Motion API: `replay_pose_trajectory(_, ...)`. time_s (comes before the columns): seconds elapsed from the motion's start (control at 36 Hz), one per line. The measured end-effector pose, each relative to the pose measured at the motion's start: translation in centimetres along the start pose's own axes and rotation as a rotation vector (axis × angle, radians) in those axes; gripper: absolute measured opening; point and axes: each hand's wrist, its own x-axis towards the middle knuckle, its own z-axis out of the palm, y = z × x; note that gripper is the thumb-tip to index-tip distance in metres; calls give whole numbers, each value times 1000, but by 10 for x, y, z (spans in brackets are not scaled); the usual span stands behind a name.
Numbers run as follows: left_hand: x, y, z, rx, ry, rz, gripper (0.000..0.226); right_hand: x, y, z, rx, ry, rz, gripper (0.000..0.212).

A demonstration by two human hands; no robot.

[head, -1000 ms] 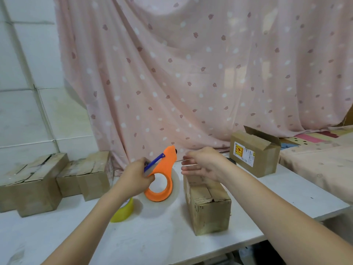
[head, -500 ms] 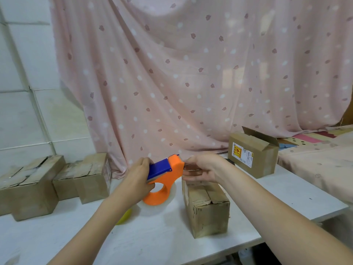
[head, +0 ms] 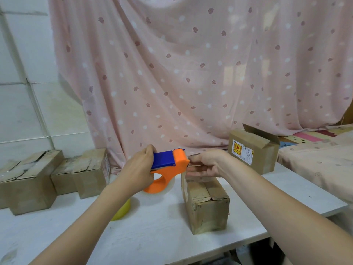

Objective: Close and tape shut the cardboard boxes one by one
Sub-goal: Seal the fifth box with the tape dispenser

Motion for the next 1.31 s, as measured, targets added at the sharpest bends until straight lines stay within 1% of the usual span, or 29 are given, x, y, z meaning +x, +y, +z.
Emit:
replay_pose_trajectory(0.11, 4, 3, -2, 28, -4, 8, 51, -2, -3, -1, -58, 34, -8, 8)
replay_pose_trajectory(0.31, 4, 4, 2, 70, 36, 52, 52, -4, -3, -6, -169, 123, -68, 12)
replay_pose_trajectory(0.44, 2, 5, 7, 68, 47, 69, 57, -1, -1, -13, -154, 121, -73, 8)
replay_pose_trajectory(0.56, 0, 6, 9, 32, 43, 79, 57, 0, 4, -17, -112, 88, -76, 4)
replay_pose_trajectory(0.67, -7, -3, 12, 68, 65, 71, 56, 1, 5, -39, -119, 145, -129, 7)
replay_pose_trajectory(0.75, -15, -13, 10, 97, 79, 60, 55, -1, 6, -69, -137, 208, -114, 9)
replay_pose_trajectory(0.89, -17, -8, 10, 149, 30, 61, 49, 4, 11, -88, -212, 232, -58, 14)
replay_pose_trajectory(1.11, -13, -1, 15, 220, -17, 72, 73, 11, 13, -99, -277, 221, -2, 10)
replay_pose_trajectory(1.31, -9, 3, 19, 247, -75, 44, 72, 18, 16, -98, -347, 233, 4, 13)
